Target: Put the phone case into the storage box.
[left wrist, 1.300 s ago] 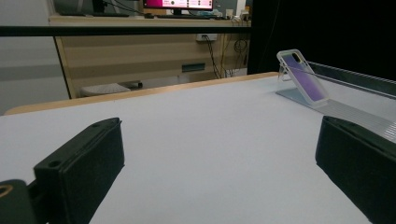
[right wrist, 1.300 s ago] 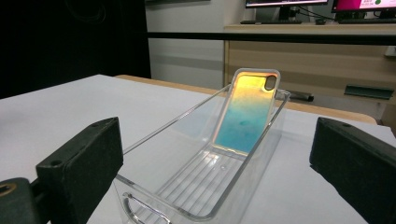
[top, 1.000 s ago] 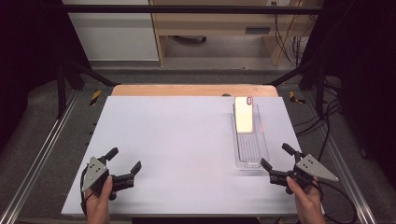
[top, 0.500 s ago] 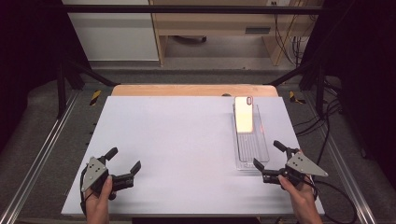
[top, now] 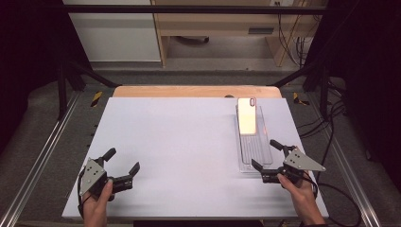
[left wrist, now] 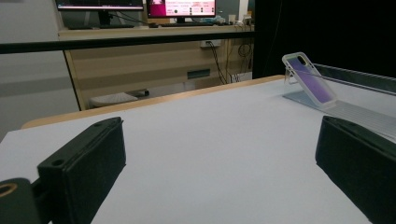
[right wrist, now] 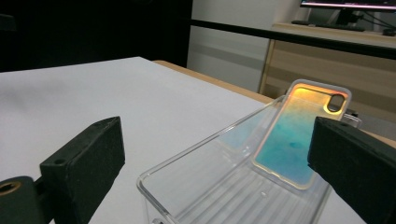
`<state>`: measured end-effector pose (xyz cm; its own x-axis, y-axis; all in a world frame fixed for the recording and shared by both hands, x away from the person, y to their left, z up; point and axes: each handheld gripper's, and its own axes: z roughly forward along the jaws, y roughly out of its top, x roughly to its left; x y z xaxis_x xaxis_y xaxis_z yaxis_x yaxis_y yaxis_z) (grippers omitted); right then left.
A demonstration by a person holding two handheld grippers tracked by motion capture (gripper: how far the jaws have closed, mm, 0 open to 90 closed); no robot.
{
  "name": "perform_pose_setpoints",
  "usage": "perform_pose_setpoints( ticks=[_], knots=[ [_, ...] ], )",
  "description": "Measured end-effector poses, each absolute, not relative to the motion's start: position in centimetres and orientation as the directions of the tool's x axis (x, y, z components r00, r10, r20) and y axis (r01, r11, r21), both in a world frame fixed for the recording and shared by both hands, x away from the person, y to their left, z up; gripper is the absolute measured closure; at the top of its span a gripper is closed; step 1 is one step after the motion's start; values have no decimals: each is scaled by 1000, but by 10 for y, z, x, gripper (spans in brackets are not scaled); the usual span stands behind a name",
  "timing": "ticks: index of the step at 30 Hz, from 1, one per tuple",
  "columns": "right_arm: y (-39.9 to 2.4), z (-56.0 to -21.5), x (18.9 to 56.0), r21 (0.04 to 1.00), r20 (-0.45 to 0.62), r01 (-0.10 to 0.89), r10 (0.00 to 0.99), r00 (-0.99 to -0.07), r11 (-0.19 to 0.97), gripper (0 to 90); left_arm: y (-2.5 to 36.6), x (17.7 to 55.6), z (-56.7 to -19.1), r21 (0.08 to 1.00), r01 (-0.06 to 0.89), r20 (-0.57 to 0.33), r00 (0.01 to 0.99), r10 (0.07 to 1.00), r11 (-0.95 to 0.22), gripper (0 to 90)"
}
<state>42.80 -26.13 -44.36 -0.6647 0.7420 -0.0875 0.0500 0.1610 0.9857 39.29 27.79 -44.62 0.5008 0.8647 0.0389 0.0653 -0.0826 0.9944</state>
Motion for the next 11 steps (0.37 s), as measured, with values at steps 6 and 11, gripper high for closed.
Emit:
perform_pose_setpoints(
  ticks=[6, 11],
  knots=[
    [-263, -444, 422, 981, -46, 104, 722, -691, 162, 42, 268, 380, -448, 992, 70, 54, 500, 865, -102, 13],
    [-273, -447, 417, 984, 21, 147, 748, -664, 103, 43, 267, 379, -447, 993, 69, 53, 490, 870, -100, 12]
  ],
)
